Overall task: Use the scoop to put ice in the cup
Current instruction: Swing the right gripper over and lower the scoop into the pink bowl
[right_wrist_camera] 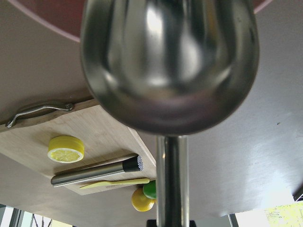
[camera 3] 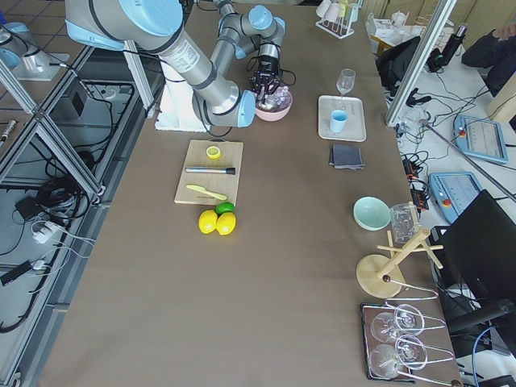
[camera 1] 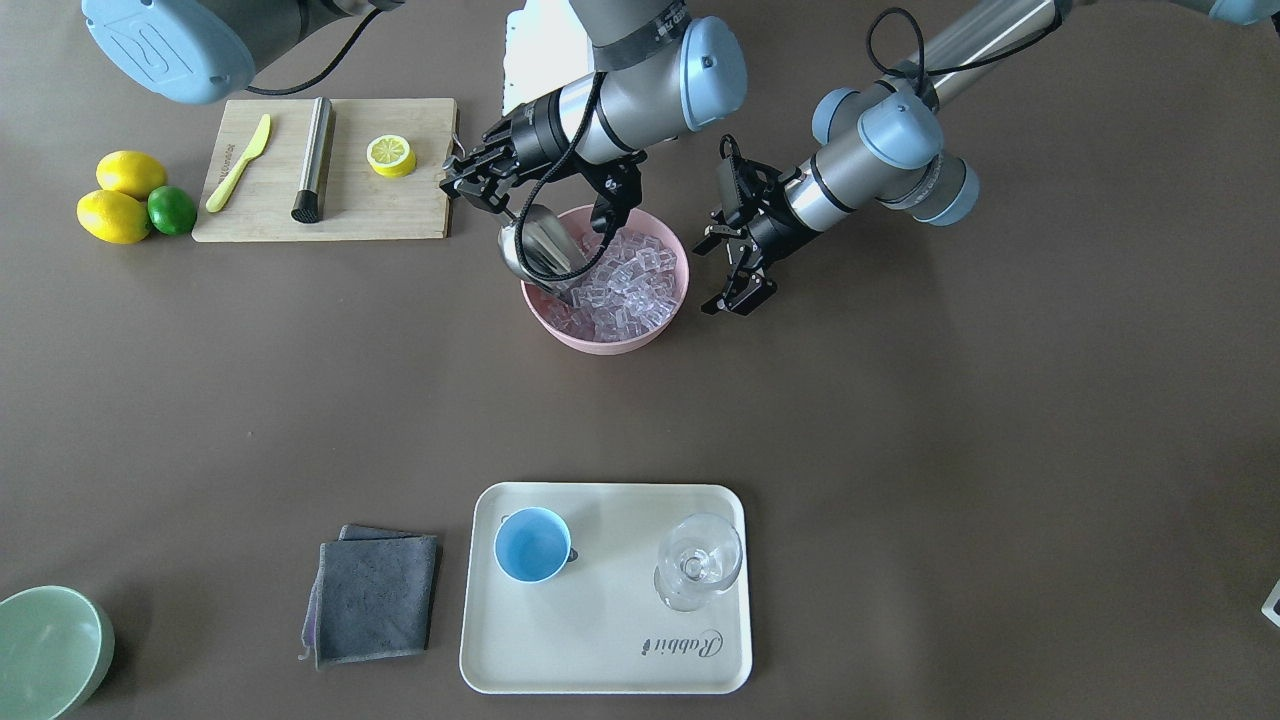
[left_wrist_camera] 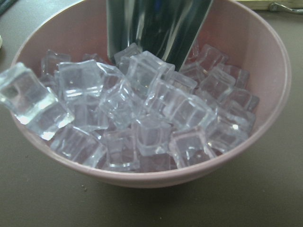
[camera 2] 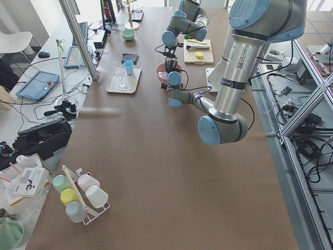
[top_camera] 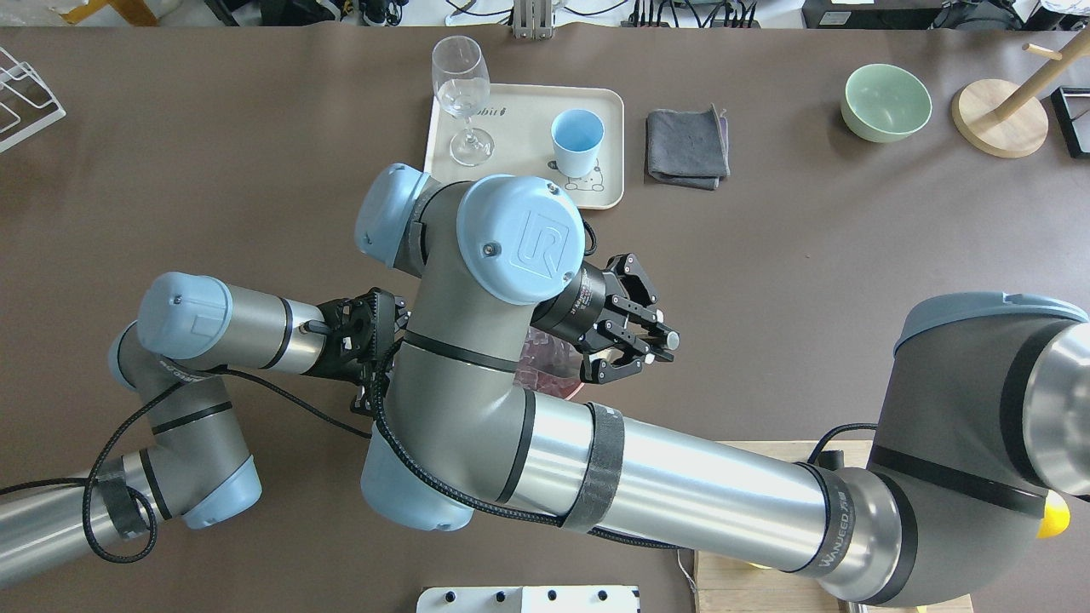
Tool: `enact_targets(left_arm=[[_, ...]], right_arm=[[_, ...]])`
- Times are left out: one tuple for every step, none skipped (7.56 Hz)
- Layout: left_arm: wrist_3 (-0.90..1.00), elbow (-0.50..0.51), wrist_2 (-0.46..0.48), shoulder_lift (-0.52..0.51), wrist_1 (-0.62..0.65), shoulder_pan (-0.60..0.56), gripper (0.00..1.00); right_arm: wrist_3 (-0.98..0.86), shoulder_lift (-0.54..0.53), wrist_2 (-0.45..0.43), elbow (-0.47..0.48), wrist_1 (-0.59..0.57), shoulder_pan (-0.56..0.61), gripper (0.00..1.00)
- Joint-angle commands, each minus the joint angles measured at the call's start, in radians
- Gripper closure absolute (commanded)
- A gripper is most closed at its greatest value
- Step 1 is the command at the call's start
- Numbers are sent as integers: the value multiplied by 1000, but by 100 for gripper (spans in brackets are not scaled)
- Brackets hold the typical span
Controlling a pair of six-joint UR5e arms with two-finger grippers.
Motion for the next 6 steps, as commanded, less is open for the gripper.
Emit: enact_targets(left_arm=[[0,1,11,2,-1,3,1],[-1,-1,16,2,-1,3,2],[-1,-2,17,2,-3,1,2],[-1,-2,17,2,-3,0,1],[-1,-2,17,2,-3,-2,1],[-1,-2,17,2,-3,-2,1]], right_arm=[[6,-35,-10,12,79,0,100],[6,-70,-10,59,102,0,100],[5,-122,-22,140,118,0,100],[3,-162,-25,188,138,-2,100],[2,-193,-28,215,177,-2,100],[-1,-203,-30,220,200,-2,100]])
